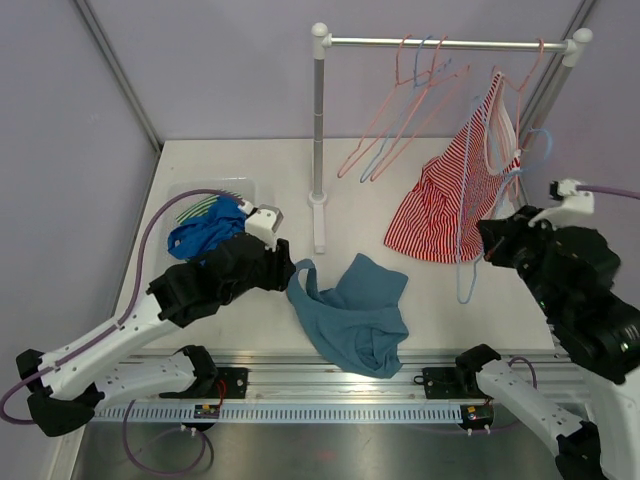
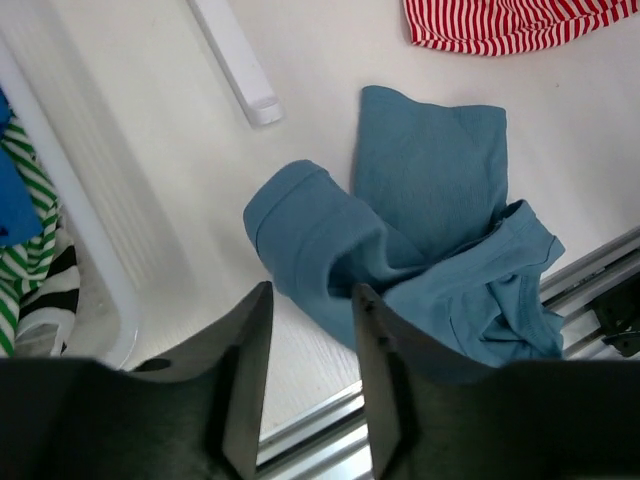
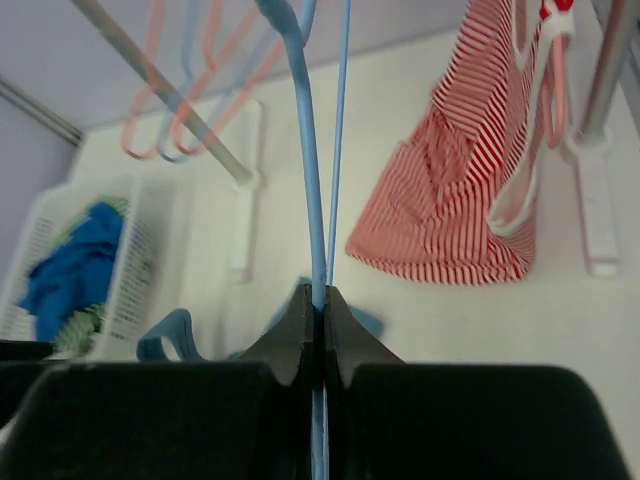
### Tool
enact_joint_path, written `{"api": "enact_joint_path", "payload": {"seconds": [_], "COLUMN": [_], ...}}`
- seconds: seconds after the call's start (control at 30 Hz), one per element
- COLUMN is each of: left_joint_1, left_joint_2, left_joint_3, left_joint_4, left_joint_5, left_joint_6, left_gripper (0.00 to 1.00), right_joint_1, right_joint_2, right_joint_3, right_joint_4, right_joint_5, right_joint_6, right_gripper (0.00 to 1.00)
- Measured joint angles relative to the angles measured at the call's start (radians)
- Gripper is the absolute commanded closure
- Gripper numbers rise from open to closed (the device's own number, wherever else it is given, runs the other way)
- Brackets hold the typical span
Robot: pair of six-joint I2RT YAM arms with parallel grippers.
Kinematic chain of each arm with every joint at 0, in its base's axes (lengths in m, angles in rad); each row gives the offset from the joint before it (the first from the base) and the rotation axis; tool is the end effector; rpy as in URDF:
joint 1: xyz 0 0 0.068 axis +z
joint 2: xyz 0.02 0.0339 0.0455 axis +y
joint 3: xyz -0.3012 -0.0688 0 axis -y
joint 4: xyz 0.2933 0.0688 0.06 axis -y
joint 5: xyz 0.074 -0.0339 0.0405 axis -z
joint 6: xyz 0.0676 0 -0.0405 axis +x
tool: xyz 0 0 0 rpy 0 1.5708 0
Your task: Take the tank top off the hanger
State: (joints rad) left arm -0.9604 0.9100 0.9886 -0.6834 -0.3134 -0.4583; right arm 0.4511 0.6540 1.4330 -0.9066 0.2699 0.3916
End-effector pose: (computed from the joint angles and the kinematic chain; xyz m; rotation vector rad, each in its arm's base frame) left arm 0.1527 -0.1819 0.3555 0.3657 2.1511 -0.4821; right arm 0.0848 0.0211 0.5278 0.1522 1.7030 0.4006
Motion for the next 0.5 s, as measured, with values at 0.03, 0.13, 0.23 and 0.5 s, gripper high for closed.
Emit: {"api": "enact_joint_path", "payload": {"seconds": [0.03,0.13,0.23,0.5], "left_joint_1": [0.000,0.000,0.000,0.000], "left_joint_2": [-0.002,-0.019,-0.045,-0.216], "left_joint_3": [0.016,0.078,0.127,-0.002], "left_joint_4": [-0.021,-0.101,-0.165,-0.172], "left_joint_5": [-0.005,-0.020,-0.032,-0.012], "left_joint_6": [-0.004,0.006,0.026,0.111], "left_gripper": [0.41,0.22,0.01,0.01], "right_joint_1": [0.000,0.000,0.000,-0.083], "right_joint_2": [0.040,0.161,0.285,0.658], "right_joint_3": [0.001,0.002,0.043,0.415], "right_joint_4": [-0.043,-0.118,-0.150,-0.127], "right_joint_5": [0.023,0.077,0.114,0.109], "right_joint_6": [-0.005,-0.024,-0.042,-0.107], "right_gripper": [1.00,1.00,1.00,1.00]}}
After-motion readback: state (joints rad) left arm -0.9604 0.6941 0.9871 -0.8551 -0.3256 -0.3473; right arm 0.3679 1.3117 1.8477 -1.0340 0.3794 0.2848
